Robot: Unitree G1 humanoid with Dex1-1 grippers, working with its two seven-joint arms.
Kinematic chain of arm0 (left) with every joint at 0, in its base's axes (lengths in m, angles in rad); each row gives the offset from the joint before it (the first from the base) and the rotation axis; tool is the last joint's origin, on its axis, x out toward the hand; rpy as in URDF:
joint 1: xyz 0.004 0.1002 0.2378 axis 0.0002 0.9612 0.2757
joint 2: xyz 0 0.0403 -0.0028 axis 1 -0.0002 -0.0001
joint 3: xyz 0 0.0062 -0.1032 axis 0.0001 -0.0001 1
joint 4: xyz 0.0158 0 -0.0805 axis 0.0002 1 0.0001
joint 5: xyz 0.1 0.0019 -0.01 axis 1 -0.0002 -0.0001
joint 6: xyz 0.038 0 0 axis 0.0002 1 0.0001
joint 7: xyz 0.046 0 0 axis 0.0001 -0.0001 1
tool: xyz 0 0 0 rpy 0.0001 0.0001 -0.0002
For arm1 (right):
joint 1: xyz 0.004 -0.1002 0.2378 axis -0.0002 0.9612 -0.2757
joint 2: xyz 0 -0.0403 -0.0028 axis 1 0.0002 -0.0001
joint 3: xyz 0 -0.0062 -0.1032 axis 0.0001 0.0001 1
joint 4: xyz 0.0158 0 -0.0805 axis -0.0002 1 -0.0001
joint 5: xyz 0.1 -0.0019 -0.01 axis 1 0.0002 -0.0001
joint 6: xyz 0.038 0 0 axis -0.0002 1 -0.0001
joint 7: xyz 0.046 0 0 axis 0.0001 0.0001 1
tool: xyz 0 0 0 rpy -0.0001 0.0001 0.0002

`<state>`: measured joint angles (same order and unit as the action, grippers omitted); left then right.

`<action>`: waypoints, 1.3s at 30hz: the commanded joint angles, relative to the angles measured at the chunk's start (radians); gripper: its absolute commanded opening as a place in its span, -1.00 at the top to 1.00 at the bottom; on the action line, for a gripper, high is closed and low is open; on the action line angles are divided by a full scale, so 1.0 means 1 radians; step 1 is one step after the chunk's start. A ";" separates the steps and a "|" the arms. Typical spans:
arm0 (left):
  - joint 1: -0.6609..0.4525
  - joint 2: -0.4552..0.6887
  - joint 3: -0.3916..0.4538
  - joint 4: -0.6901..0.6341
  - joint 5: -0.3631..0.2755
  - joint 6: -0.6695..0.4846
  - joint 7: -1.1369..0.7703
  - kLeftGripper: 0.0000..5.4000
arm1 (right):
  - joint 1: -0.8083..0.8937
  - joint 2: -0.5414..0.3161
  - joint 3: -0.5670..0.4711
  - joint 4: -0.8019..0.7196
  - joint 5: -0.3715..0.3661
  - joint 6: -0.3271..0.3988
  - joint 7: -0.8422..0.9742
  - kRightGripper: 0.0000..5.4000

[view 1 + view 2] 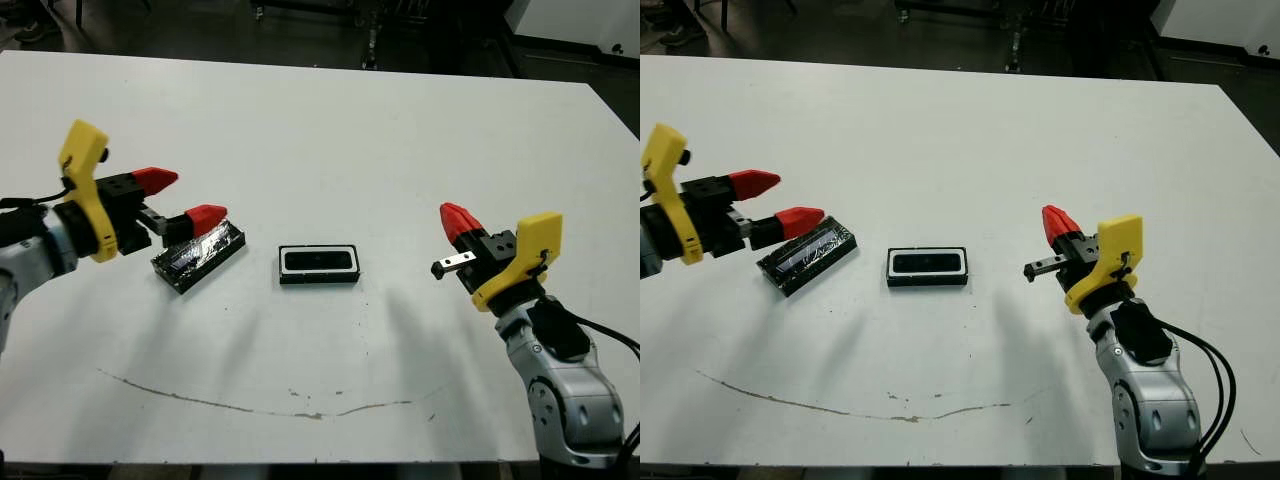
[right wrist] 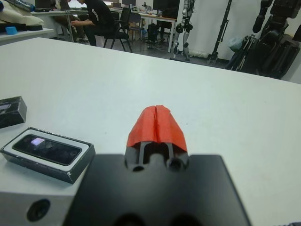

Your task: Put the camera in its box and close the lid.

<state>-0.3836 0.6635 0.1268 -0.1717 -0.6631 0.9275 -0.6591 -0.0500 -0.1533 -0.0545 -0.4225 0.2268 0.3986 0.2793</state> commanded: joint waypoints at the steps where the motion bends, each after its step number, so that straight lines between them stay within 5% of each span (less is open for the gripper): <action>1: -0.026 -0.014 -0.033 0.025 0.011 0.039 0.010 -1.00 | 0.016 -0.013 0.004 0.011 -0.005 -0.011 -0.003 0.99; 27: -0.038 -0.040 -0.140 -0.003 0.139 0.087 0.085 -1.00 | 0.046 -0.016 0.034 0.030 -0.009 -0.053 0.000 0.99; 39: -0.056 -0.012 -0.210 0.005 0.252 0.042 0.055 -1.00 | 0.055 -0.012 0.032 0.048 0.010 -0.078 0.018 0.99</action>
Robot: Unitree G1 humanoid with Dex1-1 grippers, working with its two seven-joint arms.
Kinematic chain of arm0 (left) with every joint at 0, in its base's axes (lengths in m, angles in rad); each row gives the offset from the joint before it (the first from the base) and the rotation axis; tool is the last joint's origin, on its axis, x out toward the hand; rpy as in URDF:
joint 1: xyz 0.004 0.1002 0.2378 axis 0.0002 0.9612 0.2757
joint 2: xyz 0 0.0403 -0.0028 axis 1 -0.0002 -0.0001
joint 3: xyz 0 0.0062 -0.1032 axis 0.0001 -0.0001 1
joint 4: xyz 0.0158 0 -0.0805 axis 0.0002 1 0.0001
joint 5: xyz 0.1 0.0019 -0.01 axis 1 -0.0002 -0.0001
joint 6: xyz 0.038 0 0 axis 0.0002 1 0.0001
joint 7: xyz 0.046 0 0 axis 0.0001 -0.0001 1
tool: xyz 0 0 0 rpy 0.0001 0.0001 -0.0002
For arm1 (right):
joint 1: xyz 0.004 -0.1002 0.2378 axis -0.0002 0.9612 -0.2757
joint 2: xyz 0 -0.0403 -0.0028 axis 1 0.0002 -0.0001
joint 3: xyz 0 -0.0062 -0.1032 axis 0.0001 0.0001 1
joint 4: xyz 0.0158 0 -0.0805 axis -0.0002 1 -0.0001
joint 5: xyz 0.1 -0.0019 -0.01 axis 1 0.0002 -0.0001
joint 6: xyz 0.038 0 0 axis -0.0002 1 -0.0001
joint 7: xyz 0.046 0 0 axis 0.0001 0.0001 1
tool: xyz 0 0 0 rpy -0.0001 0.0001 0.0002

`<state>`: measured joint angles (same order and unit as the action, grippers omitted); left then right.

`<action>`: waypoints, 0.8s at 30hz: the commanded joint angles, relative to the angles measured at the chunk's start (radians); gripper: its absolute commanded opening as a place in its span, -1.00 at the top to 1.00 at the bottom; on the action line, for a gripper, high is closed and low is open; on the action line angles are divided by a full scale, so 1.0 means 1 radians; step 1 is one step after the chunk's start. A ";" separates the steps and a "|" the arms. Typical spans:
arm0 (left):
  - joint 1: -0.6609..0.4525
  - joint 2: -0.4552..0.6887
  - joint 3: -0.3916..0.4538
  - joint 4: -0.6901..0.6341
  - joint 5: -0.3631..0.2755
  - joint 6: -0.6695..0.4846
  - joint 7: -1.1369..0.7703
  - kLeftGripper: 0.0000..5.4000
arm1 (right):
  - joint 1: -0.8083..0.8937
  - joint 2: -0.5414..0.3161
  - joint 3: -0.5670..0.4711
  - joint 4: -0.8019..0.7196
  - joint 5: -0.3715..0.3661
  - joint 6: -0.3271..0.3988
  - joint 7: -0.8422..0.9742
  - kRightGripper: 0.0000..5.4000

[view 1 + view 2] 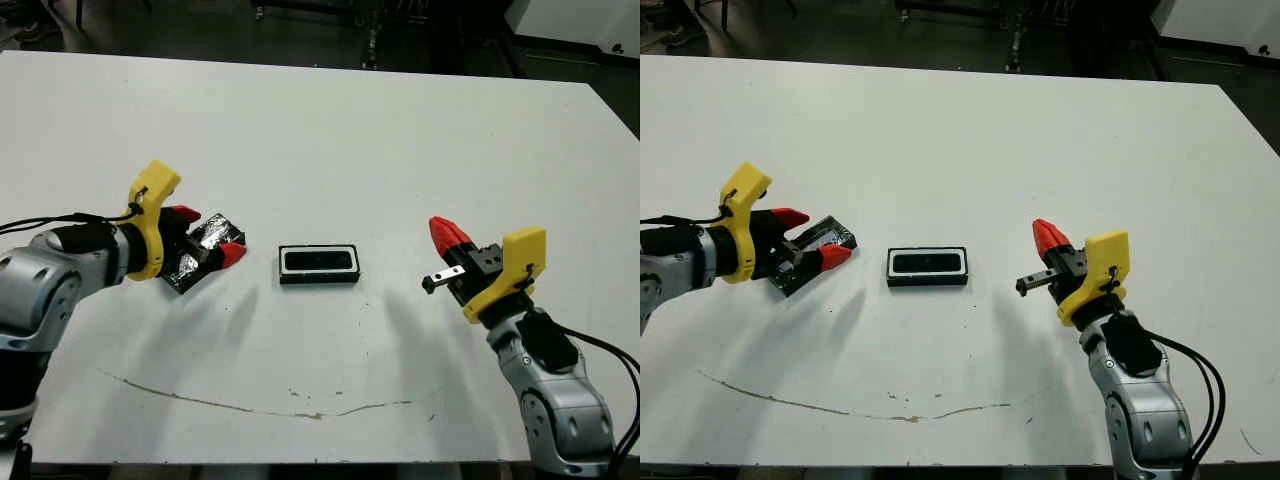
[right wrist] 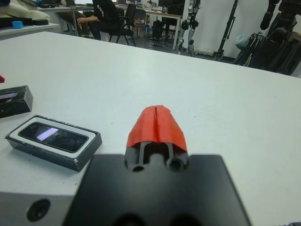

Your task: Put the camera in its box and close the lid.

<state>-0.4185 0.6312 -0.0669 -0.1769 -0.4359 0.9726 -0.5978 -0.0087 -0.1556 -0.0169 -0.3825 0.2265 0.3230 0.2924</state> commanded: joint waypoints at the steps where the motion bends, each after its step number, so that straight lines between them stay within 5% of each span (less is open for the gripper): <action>1: -0.022 0.020 -0.018 0.013 0.032 -0.003 -0.008 -1.00 | 0.014 -0.009 -0.006 0.007 0.012 0.002 0.004 0.99; 24: -0.040 0.046 -0.062 0.077 0.151 -0.066 -0.082 -1.00 | 0.030 -0.009 0.004 -0.005 0.031 0.011 -0.004 0.99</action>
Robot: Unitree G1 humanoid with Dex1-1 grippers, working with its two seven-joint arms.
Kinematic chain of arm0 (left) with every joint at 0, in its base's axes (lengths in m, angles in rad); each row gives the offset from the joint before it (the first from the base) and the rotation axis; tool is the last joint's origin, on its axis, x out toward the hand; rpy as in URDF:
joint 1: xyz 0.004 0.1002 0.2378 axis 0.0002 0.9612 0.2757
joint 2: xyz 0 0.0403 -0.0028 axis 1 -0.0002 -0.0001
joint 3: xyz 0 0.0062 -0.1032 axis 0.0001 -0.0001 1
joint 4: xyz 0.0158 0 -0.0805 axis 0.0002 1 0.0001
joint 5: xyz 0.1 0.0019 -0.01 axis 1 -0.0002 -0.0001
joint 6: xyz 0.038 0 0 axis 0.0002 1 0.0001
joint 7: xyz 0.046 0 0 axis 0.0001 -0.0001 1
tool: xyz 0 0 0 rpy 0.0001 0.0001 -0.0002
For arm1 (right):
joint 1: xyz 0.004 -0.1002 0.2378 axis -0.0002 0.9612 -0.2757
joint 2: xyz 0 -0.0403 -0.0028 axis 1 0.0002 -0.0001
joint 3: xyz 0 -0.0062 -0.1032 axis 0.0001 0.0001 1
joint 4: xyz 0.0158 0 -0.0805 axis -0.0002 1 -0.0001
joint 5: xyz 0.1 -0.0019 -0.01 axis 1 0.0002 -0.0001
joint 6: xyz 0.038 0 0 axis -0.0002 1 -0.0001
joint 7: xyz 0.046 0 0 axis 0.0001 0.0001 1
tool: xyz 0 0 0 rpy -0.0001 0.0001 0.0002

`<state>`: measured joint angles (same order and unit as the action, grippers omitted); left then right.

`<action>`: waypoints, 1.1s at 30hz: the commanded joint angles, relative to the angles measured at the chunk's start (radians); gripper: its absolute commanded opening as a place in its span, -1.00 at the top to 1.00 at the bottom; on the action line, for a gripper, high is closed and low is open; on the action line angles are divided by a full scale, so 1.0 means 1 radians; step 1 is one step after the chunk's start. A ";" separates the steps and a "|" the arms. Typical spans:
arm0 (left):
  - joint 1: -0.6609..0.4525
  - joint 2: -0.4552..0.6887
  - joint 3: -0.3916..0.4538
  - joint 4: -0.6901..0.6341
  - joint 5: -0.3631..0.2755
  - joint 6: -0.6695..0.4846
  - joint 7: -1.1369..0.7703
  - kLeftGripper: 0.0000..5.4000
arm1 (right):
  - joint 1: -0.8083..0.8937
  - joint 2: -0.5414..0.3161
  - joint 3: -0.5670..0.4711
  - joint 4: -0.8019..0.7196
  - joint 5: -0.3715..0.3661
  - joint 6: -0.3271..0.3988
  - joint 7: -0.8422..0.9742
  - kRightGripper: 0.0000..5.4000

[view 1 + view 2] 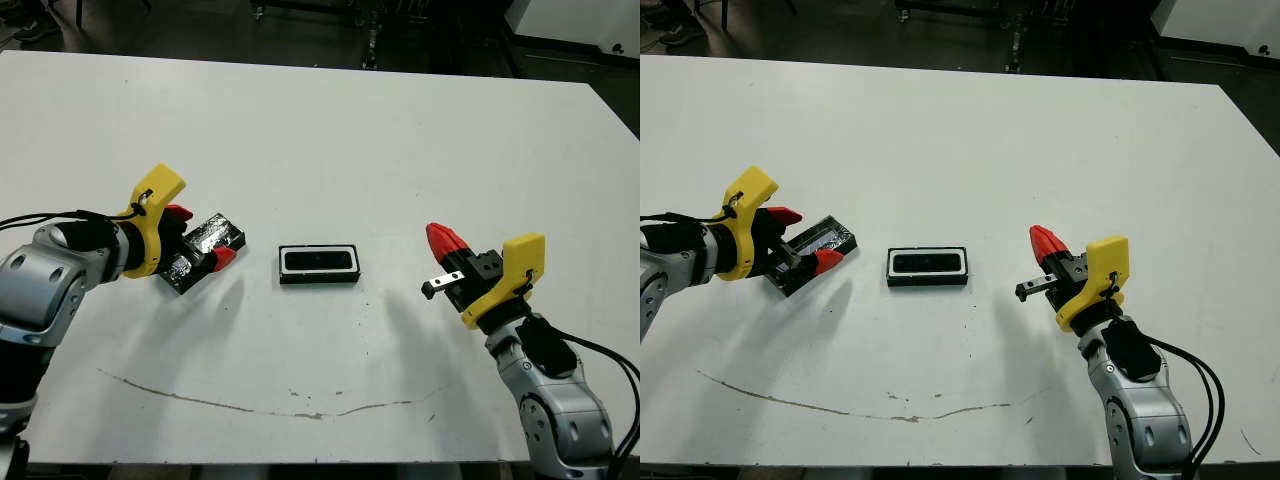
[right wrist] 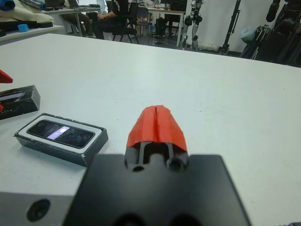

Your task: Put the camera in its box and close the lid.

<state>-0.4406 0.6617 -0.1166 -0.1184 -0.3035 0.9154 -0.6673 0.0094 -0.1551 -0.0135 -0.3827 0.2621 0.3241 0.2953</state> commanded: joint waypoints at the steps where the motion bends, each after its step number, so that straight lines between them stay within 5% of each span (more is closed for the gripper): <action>1: -0.020 0.018 -0.015 0.025 0.021 -0.012 -0.018 -1.00 | 0.012 -0.011 0.002 -0.008 -0.007 0.012 -0.009 0.99; 33: -0.005 0.025 -0.060 0.099 0.087 -0.032 -0.094 -1.00 | 0.022 -0.015 0.004 -0.015 -0.002 0.019 -0.005 0.99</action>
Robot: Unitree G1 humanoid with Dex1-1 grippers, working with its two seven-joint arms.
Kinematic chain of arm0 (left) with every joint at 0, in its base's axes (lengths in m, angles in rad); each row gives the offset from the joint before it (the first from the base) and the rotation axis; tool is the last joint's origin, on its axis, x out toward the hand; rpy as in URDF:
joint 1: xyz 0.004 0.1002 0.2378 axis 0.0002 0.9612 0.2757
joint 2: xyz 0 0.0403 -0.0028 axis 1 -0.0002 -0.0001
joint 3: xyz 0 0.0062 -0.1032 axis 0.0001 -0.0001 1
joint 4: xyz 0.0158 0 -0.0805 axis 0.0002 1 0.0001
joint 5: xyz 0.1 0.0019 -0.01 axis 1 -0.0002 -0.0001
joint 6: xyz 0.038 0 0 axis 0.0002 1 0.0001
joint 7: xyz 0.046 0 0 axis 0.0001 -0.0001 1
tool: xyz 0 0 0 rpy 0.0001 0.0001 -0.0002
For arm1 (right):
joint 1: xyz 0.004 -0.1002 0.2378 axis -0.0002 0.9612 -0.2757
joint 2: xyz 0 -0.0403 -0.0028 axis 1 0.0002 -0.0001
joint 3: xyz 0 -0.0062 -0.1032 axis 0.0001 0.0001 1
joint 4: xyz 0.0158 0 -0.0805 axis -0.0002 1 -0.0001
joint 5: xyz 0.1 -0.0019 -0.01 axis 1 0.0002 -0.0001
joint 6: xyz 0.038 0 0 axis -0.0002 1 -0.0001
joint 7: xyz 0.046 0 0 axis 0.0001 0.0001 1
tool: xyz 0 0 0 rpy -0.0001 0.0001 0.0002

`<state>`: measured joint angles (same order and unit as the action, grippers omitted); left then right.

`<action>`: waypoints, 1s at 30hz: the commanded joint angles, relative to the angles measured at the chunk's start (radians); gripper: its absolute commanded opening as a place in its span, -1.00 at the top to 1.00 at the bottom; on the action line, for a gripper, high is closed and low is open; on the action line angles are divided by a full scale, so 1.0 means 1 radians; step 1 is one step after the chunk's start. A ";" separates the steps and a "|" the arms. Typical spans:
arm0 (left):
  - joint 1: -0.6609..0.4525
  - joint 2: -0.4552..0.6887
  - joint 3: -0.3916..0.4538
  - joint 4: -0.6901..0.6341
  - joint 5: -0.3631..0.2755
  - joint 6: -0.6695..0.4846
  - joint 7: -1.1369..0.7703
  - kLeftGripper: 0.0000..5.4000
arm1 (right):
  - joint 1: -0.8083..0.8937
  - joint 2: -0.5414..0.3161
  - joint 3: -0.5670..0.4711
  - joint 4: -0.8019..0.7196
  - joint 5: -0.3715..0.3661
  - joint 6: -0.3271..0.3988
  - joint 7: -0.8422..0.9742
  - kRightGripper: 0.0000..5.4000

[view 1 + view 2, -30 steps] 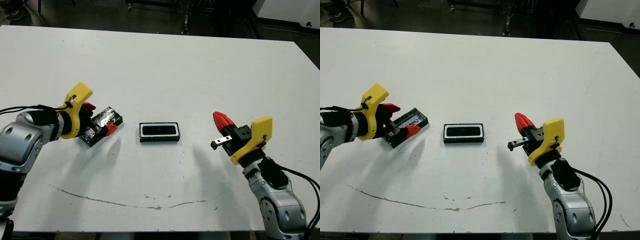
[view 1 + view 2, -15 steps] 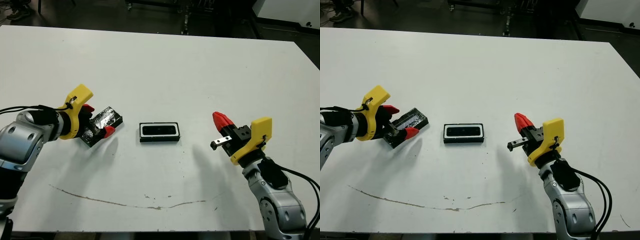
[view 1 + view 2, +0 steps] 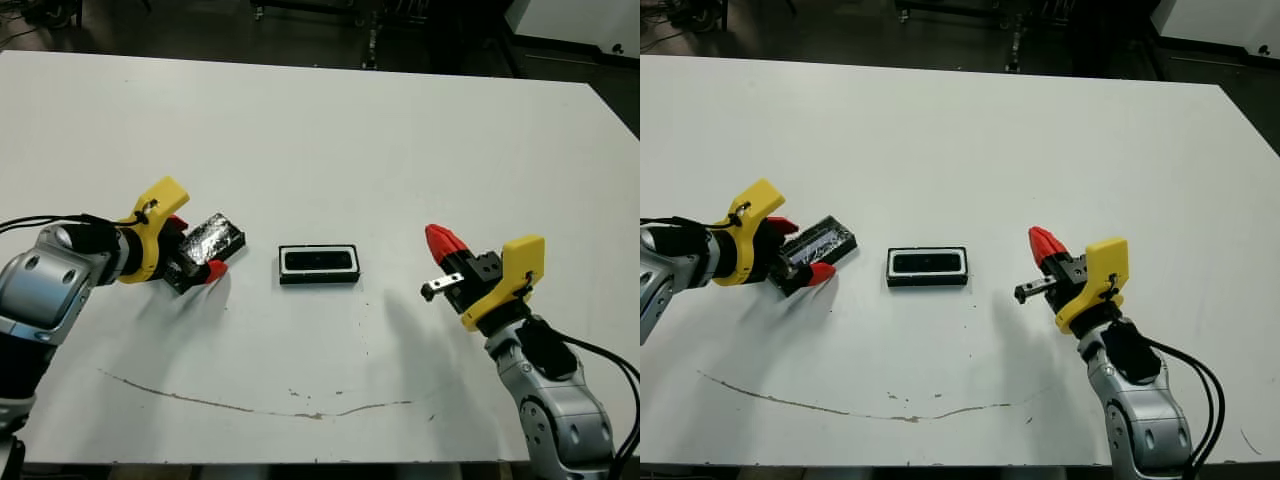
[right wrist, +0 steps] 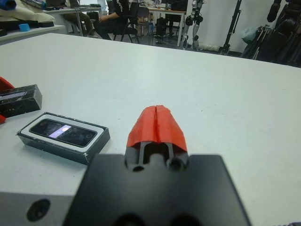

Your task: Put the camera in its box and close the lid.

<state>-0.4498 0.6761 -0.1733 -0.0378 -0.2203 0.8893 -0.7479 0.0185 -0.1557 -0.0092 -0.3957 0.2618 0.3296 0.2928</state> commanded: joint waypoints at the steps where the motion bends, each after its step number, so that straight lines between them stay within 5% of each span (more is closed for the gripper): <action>1: 0.004 0.012 -0.004 0.021 0.004 -0.008 -0.019 -1.00 | 0.013 -0.014 -0.001 -0.002 0.000 0.015 -0.002 0.99; 13: -0.003 0.004 0.010 0.022 -0.015 0.070 -0.027 -1.00 | 0.015 -0.014 -0.006 0.006 0.007 0.006 0.008 0.99; 30: -0.035 0.076 -0.094 0.040 0.036 -0.031 -0.165 -0.17 | 0.019 -0.011 -0.007 0.005 0.007 0.004 0.004 1.00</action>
<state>-0.4857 0.7362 -0.2470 -0.0125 -0.1964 0.8557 -0.9004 0.0280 -0.1559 -0.0100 -0.3950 0.2641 0.3290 0.2975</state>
